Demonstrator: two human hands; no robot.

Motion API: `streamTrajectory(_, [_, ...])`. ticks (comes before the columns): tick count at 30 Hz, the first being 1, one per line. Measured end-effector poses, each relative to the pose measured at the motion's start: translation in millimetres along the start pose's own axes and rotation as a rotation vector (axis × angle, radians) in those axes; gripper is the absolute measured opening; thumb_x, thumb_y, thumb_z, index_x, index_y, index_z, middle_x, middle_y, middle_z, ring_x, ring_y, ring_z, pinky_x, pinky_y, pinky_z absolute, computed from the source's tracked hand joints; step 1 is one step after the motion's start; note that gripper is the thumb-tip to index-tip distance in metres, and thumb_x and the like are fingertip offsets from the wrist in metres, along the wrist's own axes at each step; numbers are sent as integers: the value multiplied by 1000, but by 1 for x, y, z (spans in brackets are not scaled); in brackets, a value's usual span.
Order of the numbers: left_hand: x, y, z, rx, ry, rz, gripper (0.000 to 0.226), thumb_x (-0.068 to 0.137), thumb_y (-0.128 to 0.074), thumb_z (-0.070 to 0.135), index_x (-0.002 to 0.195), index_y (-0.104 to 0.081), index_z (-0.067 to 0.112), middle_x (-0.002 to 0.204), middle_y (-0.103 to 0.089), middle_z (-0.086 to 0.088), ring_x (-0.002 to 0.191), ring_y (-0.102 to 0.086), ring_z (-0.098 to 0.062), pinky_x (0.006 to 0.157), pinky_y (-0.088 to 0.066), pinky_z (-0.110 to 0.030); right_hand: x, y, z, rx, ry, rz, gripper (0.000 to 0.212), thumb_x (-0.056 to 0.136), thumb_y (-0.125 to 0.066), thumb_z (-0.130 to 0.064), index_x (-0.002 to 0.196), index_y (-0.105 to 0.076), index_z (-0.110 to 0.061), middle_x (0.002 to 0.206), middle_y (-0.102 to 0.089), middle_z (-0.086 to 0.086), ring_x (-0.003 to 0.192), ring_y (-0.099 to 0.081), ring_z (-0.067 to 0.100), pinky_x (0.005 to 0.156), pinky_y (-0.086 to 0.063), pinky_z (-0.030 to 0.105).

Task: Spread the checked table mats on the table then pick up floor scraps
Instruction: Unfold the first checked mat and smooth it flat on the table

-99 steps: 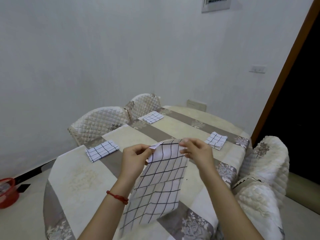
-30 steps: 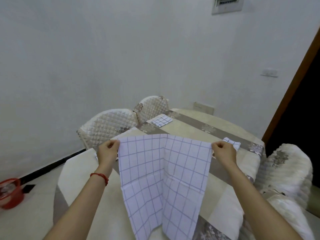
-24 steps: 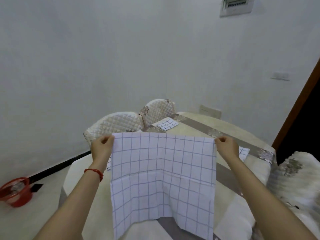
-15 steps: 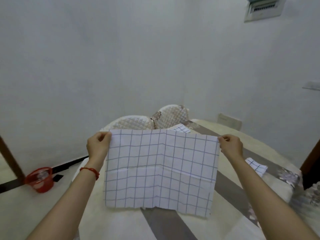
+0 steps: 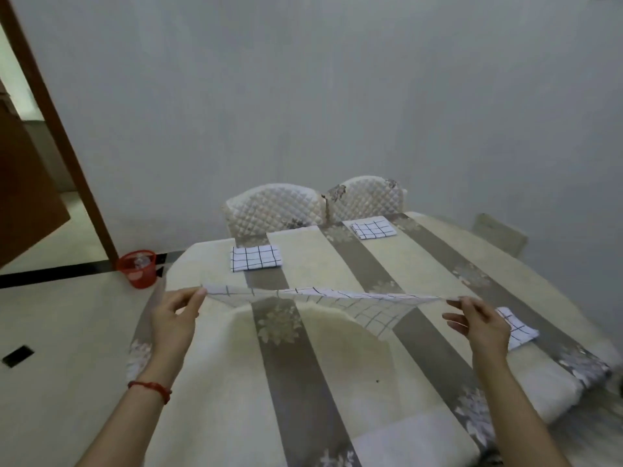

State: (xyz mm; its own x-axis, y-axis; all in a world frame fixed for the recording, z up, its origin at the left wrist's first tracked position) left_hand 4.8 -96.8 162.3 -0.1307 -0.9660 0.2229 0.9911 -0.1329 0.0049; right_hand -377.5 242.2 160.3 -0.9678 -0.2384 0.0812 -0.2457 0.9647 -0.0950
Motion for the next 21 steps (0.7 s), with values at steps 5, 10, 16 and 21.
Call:
streamTrajectory(5, [-65,-1,-61,18,176,-132,16,86,-59,6,75,-65,14,70,-62,-8,67,-57,-17,54,-51,-14,-23,31,60,-47,-173,22,11,92,-51,-5,86,-60,-4,56,-70,-14,44,-63,4,47,-53,14])
streamTrajectory(10, [-112,1,-120,56,386,-220,18,88,-55,4,75,-65,9,73,-65,-11,74,-61,-26,64,-51,-27,-50,50,119,-35,-437,80,19,91,-50,-10,76,-61,-5,49,-67,3,39,-63,8,41,-51,15])
streamTrajectory(16, [-135,14,-150,144,521,-139,22,86,-61,21,69,-71,10,71,-70,-9,72,-65,-28,78,-51,-36,-44,56,144,-192,-455,45,6,84,-58,1,88,-61,4,36,-59,0,32,-57,6,37,-47,12])
streamTrajectory(21, [-153,11,-159,242,577,-31,13,80,-68,13,67,-69,11,63,-72,-1,74,-69,-32,82,-55,-41,-20,61,174,-338,-471,-37,3,82,-61,6,83,-63,4,46,-62,7,36,-60,11,37,-48,13])
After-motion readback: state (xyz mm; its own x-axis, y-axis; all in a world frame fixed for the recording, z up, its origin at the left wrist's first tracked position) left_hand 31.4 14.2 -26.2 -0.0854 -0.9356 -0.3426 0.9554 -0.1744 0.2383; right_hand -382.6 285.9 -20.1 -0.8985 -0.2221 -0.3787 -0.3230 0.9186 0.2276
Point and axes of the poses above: each hand's wrist, its own x-axis towards the middle knuckle, its own y-axis out of the back of the hand, z = x × y, the point moved 7 cm from there along x, towards the middle knuckle
